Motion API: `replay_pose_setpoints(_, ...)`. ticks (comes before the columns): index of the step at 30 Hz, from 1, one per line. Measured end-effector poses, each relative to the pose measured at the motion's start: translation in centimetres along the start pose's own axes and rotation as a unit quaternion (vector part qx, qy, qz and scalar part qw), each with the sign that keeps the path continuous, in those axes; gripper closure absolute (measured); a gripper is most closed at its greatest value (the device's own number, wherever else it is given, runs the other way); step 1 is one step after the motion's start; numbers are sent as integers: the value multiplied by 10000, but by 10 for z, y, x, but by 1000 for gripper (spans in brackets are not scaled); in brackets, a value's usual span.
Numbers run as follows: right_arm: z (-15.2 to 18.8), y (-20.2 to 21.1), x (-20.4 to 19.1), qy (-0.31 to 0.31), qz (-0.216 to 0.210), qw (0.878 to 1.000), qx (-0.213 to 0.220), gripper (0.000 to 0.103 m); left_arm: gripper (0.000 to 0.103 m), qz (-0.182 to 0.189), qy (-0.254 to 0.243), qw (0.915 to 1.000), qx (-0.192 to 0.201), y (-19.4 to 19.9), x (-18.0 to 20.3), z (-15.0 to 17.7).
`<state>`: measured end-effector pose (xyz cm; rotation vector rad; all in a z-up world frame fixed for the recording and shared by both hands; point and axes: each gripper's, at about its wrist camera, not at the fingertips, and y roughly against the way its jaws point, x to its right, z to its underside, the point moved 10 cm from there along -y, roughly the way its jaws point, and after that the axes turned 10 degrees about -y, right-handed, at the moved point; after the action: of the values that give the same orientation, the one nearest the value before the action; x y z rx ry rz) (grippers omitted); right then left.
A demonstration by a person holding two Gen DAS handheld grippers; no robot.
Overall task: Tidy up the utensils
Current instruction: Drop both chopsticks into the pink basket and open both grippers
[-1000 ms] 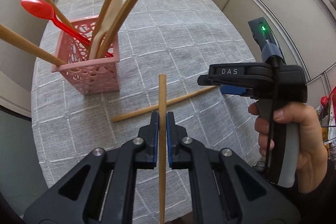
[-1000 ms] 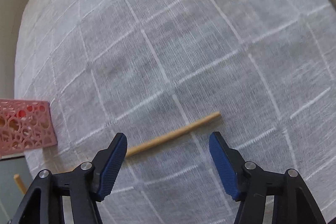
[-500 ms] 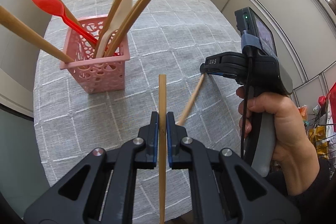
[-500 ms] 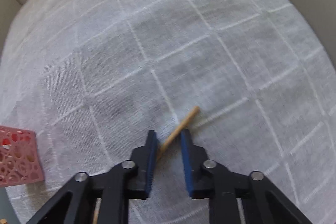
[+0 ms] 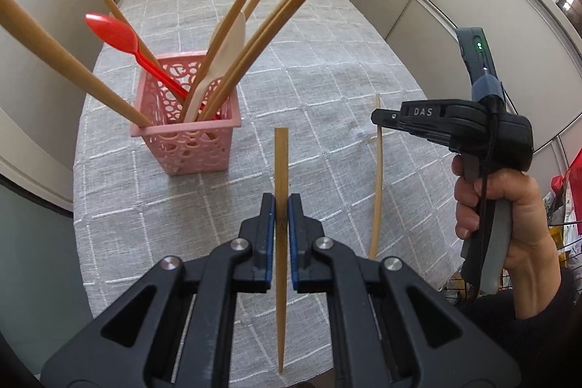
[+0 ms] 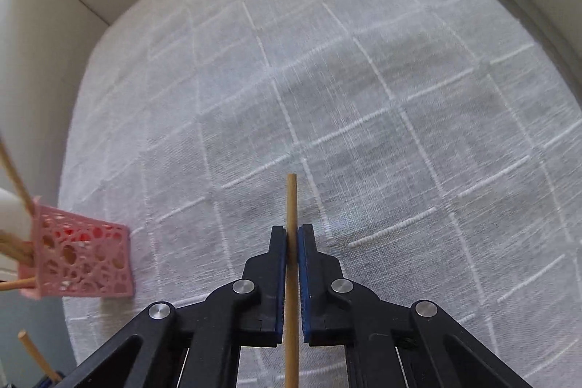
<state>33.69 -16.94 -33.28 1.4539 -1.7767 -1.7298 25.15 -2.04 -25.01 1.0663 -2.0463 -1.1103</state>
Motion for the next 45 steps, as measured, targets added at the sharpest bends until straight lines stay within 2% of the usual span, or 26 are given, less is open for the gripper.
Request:
replay_pose_setpoints(5,4,55,-6,379,-229,9980,452,99,95,-213,-146,9989,396,24,6,-11)
replay_pose_setpoints(12,15,124,-30,992,-528,9864,1196,98,95,-391,-295,9938,997,62,11,-24)
replay_pose_setpoints(17,18,163,-46,1312,-687,9745,1687,98,95,-541,-330,9877,1430,85,12,-34)
replay_pose_setpoints(22,19,192,-63,1536,-861,9619,2091,98,95,-642,-250,9780,1968,115,9,-46)
replay_pose_setpoints(26,22,211,-75,1680,-1010,9538,2277,98,95,-752,-23,9652,2506,146,-4,-55)
replay_pose_setpoints(29,25,217,-82,1744,-1087,9514,2295,98,95,-911,265,9498,2980,165,-22,-64)
replay_pose_setpoints(32,25,216,-87,1739,-1144,9521,2238,98,95,-1222,495,9336,3332,173,-38,-72)
replay_pose_setpoints(37,23,211,-90,1719,-1189,9536,2165,98,95,-1649,684,9147,3626,173,-50,-86)
replay_pose_setpoints(41,22,207,-92,1707,-1210,9546,2121,98,95,-1963,641,9004,3830,168,-55,-98)
replay_pose_setpoints(45,20,201,-92,1672,-1229,9561,2071,98,95,-2076,551,8941,3929,158,-61,-108)
